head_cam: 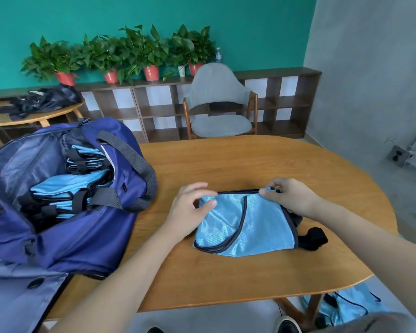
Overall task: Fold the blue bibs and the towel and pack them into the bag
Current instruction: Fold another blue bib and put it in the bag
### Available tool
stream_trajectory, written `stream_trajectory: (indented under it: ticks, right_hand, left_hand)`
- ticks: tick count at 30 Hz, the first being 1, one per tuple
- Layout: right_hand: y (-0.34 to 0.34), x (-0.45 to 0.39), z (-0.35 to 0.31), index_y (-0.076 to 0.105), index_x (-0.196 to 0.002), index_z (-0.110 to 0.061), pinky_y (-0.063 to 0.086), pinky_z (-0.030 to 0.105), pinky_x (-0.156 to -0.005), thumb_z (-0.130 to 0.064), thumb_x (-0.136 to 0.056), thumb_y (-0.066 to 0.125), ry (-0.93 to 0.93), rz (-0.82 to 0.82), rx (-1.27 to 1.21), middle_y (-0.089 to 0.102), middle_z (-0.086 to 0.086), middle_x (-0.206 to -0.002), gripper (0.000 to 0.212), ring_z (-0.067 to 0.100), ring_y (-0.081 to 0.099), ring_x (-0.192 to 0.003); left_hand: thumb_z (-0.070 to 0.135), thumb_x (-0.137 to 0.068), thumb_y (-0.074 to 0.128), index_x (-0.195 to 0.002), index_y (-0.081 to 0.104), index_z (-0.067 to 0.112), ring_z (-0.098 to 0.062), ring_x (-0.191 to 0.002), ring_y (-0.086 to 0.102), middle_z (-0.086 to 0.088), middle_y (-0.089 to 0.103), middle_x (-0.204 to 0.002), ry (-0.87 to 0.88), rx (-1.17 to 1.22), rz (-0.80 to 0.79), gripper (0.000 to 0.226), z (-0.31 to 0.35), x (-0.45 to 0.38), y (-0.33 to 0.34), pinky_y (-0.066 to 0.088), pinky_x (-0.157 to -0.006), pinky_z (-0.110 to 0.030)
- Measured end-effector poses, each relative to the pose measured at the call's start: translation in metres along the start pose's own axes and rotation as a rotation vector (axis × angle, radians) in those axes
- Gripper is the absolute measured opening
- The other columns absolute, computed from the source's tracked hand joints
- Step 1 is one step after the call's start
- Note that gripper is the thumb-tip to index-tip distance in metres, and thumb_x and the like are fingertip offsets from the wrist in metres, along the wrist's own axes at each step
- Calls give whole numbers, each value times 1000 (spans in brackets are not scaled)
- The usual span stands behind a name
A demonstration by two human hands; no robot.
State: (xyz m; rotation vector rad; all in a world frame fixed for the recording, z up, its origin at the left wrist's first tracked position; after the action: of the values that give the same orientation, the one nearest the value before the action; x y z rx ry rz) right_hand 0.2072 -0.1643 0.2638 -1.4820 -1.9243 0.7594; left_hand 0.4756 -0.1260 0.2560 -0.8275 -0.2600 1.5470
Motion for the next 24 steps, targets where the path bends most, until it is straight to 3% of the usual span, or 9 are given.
stream_trajectory:
  ticks: [4, 7, 9, 12, 15, 17, 20, 22, 24]
  right_hand:
    - [-2, 21, -6, 55, -124, -25, 49, 19, -59, -52, -89, 69, 12, -49, -106, 66, -8, -98, 47, 9, 68, -80]
    - [0, 32, -6, 47, -134, -24, 62, 35, -77, -37, -83, 82, 14, -98, -216, 71, -6, -106, 64, 13, 74, -87]
    - [-5, 33, -4, 49, -131, -27, 62, 40, -73, -34, -79, 86, -1, -45, -123, 72, -6, -102, 64, 13, 72, -84]
    - [-19, 35, -9, 50, -133, -27, 55, 27, -71, -37, -84, 80, -65, 131, 160, 63, -10, -111, 58, 10, 63, -91]
    - [-18, 44, -32, 58, -126, -26, 50, 34, -85, -35, -92, 67, -250, 331, 432, 64, -7, -112, 37, 18, 61, -96]
    - [-4, 58, -55, 67, -115, -22, 46, 35, -80, -31, -93, 62, -411, 447, 581, 68, -4, -99, 24, 23, 61, -91]
    - [32, 75, -73, 71, -110, -19, 49, 37, -84, -39, -97, 46, -503, 456, 614, 72, -1, -106, 35, 26, 64, -101]
    - [61, 66, -54, 54, -142, -17, 36, 35, -111, -54, -104, 32, -321, 258, 563, 53, 0, -146, 58, 22, 44, -139]
    - [81, 59, -32, 19, -161, -19, 7, 30, -125, -62, -100, 13, -185, 81, 504, 10, -4, -169, 75, 13, 3, -156]
  left_hand:
    - [49, -90, 72, -103, 77, 44, -1, -129, 49, 22, 61, -128, 61, -142, -126, 15, 1, 2, 19, 33, -115, -48]
    - [55, -92, 66, -110, 76, 44, -5, -127, 53, 15, 66, -128, 85, -221, -110, 23, 5, 3, 18, 37, -111, -46]
    - [59, -93, 61, -112, 75, 45, -6, -126, 52, 17, 66, -128, 90, -324, -93, 27, 7, 6, 15, 35, -110, -41]
    - [65, -94, 47, -111, 76, 43, -6, -117, 52, 19, 68, -119, 107, -533, -23, 40, 14, 17, 5, 32, -100, -35]
    - [64, -91, 44, -92, 81, 37, -12, -95, 57, 15, 71, -89, 129, -695, 170, 46, 22, 33, -12, 38, -87, -37]
    - [60, -92, 47, -79, 80, 33, -15, -84, 56, 12, 66, -74, 110, -764, 239, 44, 26, 43, -21, 38, -81, -38]
    - [52, -93, 52, -57, 70, 24, -17, -68, 52, 9, 51, -56, 144, -773, 292, 48, 36, 55, -29, 38, -72, -37]
    - [45, -92, 57, -50, 61, 21, -17, -60, 49, 9, 42, -51, 220, -729, 314, 48, 45, 62, -31, 38, -66, -35]
    - [39, -91, 58, -47, 48, 22, -15, -54, 43, 10, 32, -49, 297, -666, 316, 49, 53, 67, -30, 37, -62, -31]
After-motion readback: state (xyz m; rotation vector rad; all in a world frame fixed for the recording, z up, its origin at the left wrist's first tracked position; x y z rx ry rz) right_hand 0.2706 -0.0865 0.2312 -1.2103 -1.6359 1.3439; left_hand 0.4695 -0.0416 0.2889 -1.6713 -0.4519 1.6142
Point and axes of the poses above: each hand's wrist, its own x-axis away from the middle knuckle, its own y-axis out of the palm, z = x × y, the point moved 10 cm from there along -x, towards the middle knuckle
